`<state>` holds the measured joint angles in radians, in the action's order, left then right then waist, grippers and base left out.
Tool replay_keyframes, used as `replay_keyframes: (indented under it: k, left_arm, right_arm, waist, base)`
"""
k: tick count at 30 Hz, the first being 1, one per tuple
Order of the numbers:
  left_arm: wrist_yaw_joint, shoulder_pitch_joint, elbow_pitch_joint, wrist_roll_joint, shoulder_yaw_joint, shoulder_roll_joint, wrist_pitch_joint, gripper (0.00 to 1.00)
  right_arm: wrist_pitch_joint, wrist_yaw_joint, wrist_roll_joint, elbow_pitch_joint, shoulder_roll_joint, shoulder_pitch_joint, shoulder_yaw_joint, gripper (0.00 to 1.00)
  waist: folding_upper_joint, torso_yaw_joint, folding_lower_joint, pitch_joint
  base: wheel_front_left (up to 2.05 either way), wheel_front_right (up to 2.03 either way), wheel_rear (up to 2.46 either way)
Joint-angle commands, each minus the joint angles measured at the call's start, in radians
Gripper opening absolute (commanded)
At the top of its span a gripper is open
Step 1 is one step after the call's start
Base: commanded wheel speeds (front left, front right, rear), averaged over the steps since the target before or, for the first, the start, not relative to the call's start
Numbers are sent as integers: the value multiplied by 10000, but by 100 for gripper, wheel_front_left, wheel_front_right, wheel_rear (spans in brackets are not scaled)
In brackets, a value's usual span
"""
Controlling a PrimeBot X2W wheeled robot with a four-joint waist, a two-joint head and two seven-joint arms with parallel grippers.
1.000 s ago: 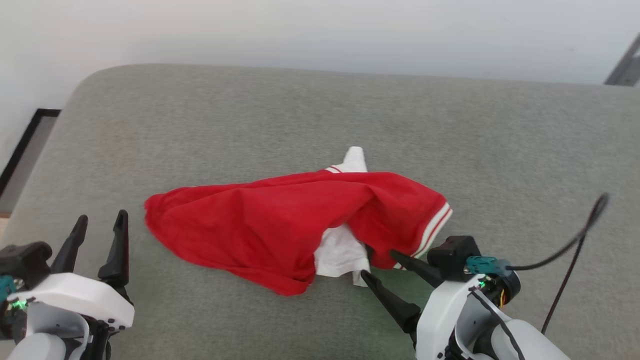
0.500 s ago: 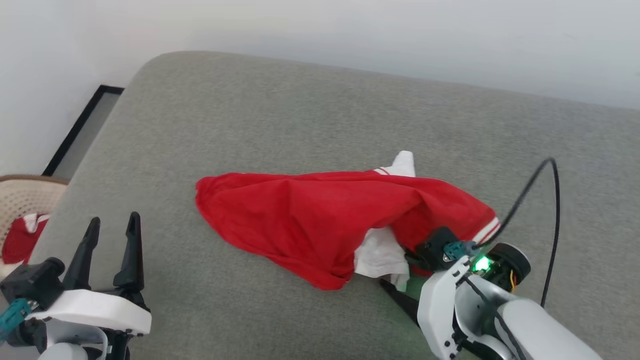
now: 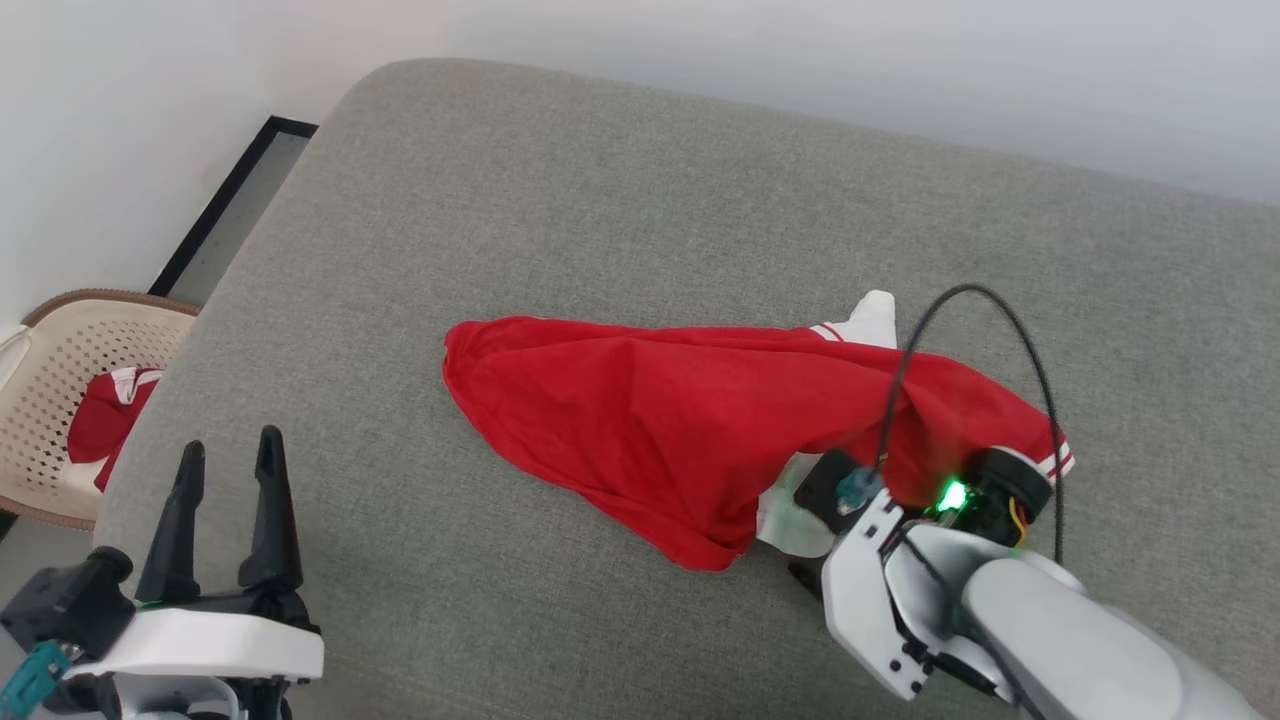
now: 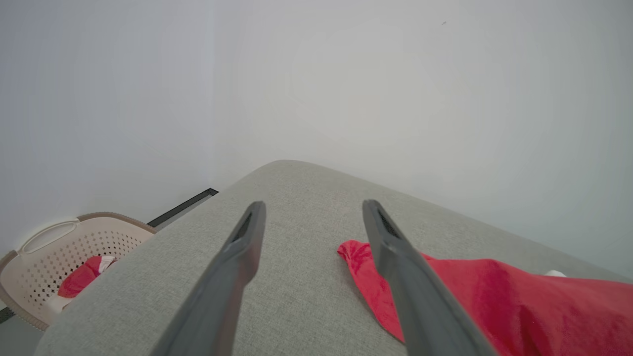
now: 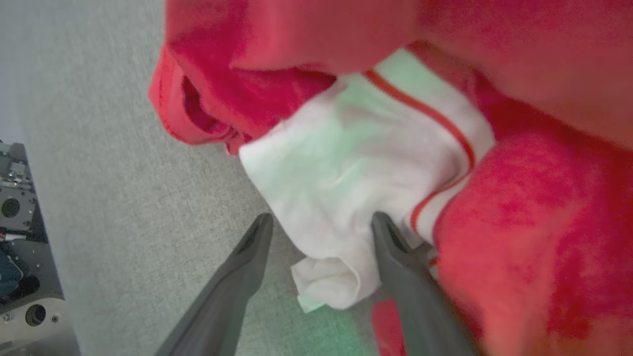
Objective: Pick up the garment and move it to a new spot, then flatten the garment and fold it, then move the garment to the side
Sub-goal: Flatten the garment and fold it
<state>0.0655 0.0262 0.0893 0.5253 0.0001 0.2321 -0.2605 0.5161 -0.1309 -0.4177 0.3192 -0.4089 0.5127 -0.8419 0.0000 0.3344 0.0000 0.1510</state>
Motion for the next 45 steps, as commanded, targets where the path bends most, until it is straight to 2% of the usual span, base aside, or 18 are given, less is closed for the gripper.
replay_keyframes:
  k: [1,2,3,9,13,18,26,33,36,40,45]
  left_arm:
    - [148,-90,23,-226,140,-172,-63,100]
    - [207,-91,35,-273,265,-258,-63,100]
    - [268,-89,44,-322,366,-348,-62,100]
    - [501,-154,48,-657,825,-709,-61,100]
    - [579,-295,-4,-812,1124,-902,-60,100]
    - [638,-391,-84,-966,1414,-964,-59,100]
    - [643,-548,-245,-986,1516,-921,-60,100]
    - [645,-637,-331,-958,1539,-836,-59,100]
    - [646,-623,-346,-953,1546,-817,-61,100]
    - [646,-570,-345,-907,1497,-756,-59,100]
    - [639,-391,-265,-903,1374,-661,-59,100]
  right_arm:
    - [7,3,-1,282,49,205,-361,90]
    - [-73,3,-159,469,125,279,-452,42]
    - [-153,3,-200,657,166,373,-527,0]
    - [-292,3,-668,890,148,662,-857,0]
    - [-223,3,-1015,396,-202,708,-789,0]
    - [69,3,-1336,-560,-798,376,-200,0]
    - [891,3,-1253,-2207,-1617,-751,1633,0]
    - [1569,3,-966,-2819,-2059,-2112,3806,0]
    - [1826,3,-793,-2681,-2161,-2687,4752,0]
    - [1894,3,-707,-2310,-1978,-3175,5744,0]
    - [1569,3,-540,-1342,-1567,-3264,6211,0]
  waist:
    - [0,29,0,40]
    - [0,28,0,56]
    - [0,26,0,69]
    - [0,-84,0,78]
    - [0,-302,0,-3]
    - [0,-704,0,-110]
    - [0,-1374,0,-243]
    - [0,-1809,0,-284]
    - [0,-1921,0,-279]
    - [0,-2008,0,-227]
    - [0,-2039,0,-142]
  base:
    - [0,0,0]
    - [0,0,0]
    - [0,0,0]
    - [0,0,0]
    - [0,0,0]
    - [0,0,0]
    - [0,0,0]
    - [0,0,0]
    - [0,0,0]
    - [0,0,0]
    - [0,0,0]
